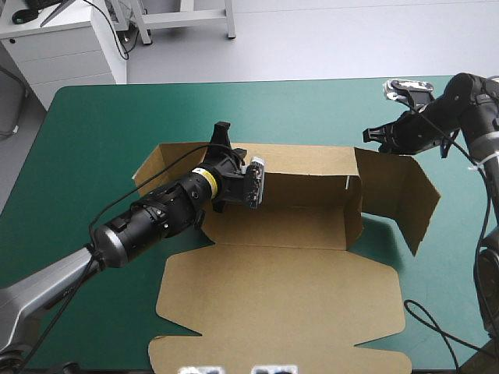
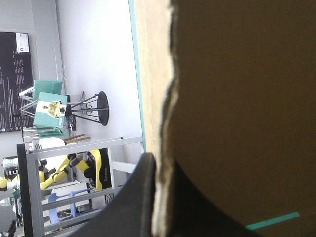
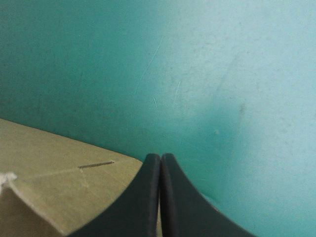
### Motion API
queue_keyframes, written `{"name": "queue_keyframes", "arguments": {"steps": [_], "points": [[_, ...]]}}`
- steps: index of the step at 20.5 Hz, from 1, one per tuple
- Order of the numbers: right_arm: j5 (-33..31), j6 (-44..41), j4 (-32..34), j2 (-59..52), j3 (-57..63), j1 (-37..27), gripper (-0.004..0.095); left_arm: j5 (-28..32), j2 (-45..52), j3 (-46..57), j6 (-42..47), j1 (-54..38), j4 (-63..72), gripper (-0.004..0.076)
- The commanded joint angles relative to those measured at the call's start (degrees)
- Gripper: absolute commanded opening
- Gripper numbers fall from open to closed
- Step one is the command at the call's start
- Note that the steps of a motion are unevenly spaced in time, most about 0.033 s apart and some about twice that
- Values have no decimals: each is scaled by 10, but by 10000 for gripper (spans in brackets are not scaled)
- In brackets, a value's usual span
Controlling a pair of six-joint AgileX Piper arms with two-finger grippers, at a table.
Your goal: Fold the box
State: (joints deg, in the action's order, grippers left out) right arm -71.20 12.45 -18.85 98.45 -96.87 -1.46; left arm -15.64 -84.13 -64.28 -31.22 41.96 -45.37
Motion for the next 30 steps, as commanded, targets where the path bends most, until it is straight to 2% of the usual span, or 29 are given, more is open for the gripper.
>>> {"name": "queue_keyframes", "arguments": {"steps": [1,6,8,14,16,19,21,22,26,30], "points": [[-4,17,-11,-63,21,1,-18,-6,22,-12,9,2,-3,-8],[-4,41,-25,-112,82,1,-19,-14,22,-12,9,2,-3,-8],[4,75,-56,-138,114,1,-19,-16,22,-12,9,2,-3,-8],[102,113,-75,-227,242,1,-19,-16,22,-12,20,2,-3,-8],[152,141,-105,-264,307,1,-19,-16,22,-12,23,2,-3,-8],[179,173,-132,-295,356,1,-3,-18,22,-12,23,2,-3,-8],[178,190,-140,-315,378,1,90,-20,22,-12,23,2,-3,-8],[179,207,-152,-328,390,1,170,-20,22,-12,23,2,-3,-8],[214,219,-167,-361,404,1,331,-20,22,-12,23,2,-3,-8],[202,219,-179,-365,407,1,343,-21,22,-12,23,2,-3,-8]]}}
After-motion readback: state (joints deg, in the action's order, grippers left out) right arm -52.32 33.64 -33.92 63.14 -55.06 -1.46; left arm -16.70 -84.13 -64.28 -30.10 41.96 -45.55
